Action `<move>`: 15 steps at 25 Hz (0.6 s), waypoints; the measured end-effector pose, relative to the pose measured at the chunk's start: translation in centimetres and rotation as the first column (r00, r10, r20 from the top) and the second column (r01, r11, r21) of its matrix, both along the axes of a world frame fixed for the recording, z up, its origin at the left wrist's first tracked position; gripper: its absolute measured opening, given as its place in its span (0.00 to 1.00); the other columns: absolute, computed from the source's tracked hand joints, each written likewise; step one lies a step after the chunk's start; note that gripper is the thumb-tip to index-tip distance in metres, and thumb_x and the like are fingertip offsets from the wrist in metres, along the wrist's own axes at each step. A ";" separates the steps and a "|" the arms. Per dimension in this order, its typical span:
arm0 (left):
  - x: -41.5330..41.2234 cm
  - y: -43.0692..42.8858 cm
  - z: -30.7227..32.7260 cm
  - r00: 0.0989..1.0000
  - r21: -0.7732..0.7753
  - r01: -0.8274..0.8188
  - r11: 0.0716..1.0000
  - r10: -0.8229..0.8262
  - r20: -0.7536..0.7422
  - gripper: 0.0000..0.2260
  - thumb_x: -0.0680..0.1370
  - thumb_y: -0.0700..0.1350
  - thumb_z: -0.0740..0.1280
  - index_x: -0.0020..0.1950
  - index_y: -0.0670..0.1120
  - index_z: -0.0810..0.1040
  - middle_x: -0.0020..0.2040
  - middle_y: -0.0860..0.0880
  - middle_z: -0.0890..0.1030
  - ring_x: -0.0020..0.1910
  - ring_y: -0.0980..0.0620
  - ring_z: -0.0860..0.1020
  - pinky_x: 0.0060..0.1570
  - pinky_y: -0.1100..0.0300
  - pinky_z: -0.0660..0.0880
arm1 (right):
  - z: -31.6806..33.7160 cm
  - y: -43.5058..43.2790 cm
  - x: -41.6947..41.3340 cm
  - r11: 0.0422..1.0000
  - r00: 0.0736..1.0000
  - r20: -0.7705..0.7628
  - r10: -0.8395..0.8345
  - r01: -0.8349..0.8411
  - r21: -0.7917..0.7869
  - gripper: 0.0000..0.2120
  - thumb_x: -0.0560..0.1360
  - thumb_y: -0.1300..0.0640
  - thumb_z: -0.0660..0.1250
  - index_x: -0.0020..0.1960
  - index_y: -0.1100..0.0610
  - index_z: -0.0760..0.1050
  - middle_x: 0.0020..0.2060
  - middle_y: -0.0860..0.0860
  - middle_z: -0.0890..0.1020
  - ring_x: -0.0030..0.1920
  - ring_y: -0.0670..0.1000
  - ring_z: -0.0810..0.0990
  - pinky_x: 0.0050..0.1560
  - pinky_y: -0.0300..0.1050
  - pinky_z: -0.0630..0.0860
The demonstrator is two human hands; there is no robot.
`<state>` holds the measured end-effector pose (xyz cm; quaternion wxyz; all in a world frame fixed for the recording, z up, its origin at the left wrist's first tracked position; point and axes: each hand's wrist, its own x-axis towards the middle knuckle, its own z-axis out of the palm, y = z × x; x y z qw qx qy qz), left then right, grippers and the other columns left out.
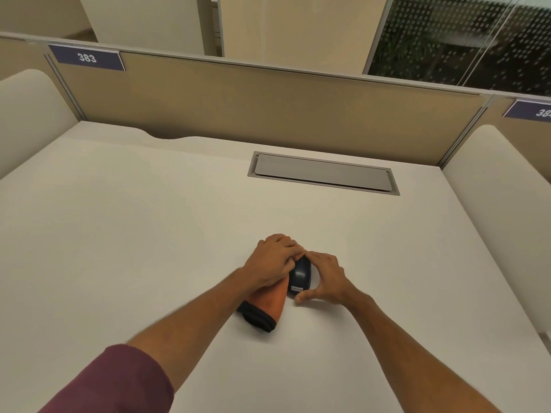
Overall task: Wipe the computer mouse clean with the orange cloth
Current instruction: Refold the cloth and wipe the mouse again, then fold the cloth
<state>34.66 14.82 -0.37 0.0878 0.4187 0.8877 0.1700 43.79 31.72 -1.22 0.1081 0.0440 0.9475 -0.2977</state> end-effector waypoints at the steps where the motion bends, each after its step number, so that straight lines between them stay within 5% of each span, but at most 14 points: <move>1: -0.1 0.4 0.1 0.999 -0.010 -0.042 0.999 0.042 0.019 0.17 0.81 0.46 0.57 0.68 0.51 0.74 0.68 0.52 0.74 0.69 0.49 0.66 0.64 0.49 0.66 | -0.1 0.1 0.0 1.000 1.000 0.006 -0.002 0.002 0.007 0.52 0.57 0.35 0.77 0.74 0.46 0.57 0.71 0.46 0.66 0.71 0.52 0.60 0.68 0.52 0.60; 6: -0.6 1.1 0.3 0.984 -0.007 -0.117 0.993 0.117 0.134 0.15 0.81 0.47 0.57 0.65 0.50 0.76 0.63 0.51 0.78 0.65 0.47 0.70 0.64 0.46 0.68 | -0.5 0.2 -0.1 1.000 0.999 0.031 -0.013 0.012 0.022 0.54 0.57 0.34 0.76 0.75 0.48 0.56 0.72 0.47 0.64 0.72 0.53 0.58 0.70 0.53 0.59; 15: 1.0 0.0 -0.4 0.991 0.052 -0.126 0.991 0.123 0.054 0.17 0.81 0.49 0.58 0.69 0.52 0.73 0.67 0.53 0.75 0.67 0.50 0.68 0.64 0.48 0.69 | -1.0 0.2 -0.2 1.000 0.999 0.027 -0.022 0.022 0.018 0.53 0.57 0.33 0.76 0.74 0.47 0.57 0.72 0.46 0.65 0.72 0.52 0.60 0.70 0.52 0.60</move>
